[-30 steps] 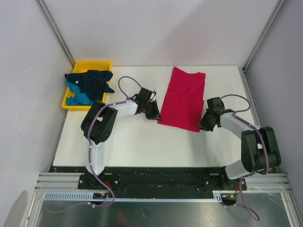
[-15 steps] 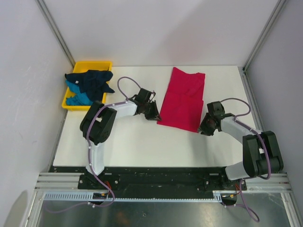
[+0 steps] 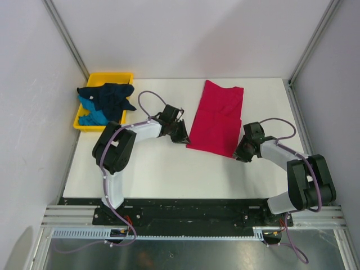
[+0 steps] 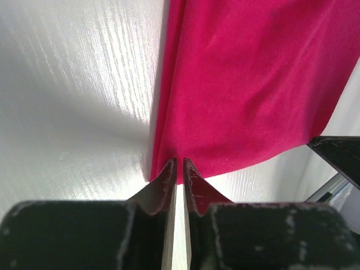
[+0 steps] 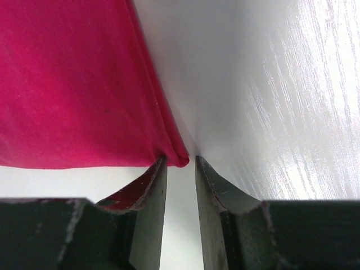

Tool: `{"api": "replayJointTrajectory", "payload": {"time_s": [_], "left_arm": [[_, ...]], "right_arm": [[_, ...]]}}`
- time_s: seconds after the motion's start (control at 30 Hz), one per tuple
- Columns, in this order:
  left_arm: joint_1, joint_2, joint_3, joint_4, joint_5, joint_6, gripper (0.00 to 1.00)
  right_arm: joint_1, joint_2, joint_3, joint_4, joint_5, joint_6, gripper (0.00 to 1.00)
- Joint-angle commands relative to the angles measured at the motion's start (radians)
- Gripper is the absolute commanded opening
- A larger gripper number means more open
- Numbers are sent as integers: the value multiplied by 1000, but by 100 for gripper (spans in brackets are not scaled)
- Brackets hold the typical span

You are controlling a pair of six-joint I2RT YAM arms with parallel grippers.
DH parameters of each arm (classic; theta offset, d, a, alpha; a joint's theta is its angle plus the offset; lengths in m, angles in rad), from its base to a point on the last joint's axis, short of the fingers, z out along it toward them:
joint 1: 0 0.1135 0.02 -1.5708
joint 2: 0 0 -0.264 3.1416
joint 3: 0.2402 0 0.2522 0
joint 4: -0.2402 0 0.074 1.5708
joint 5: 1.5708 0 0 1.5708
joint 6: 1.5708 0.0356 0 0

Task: Fold and stack the t-shirts
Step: Grab one side of the 2/3 rectangular tshirt with both arms

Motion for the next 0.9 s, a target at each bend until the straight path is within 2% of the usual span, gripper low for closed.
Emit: {"api": "replayJointTrajectory", "payload": {"time_s": [0.0,0.2,0.43,0.53,0.67,0.77,0.87], "left_arm": [[5,-65,-7,-7,1,20,13],[10,-70,-13,-7,5,23,13],[19,-127,-31,-9,10,22,17],[28,-162,-45,-11,11,23,21],[36,-187,-58,-24,-16,40,36],[37,-169,-56,-43,-27,54,41],[35,-137,-56,-51,-31,57,42]], "right_arm": [[8,-35,-13,19,33,27,32],[5,-73,-14,19,61,42,32],[15,-24,-14,35,62,45,32],[27,-6,-16,33,73,44,31],[33,5,-26,36,88,42,30],[37,16,-31,40,96,42,25],[44,24,-32,44,105,42,13]]}}
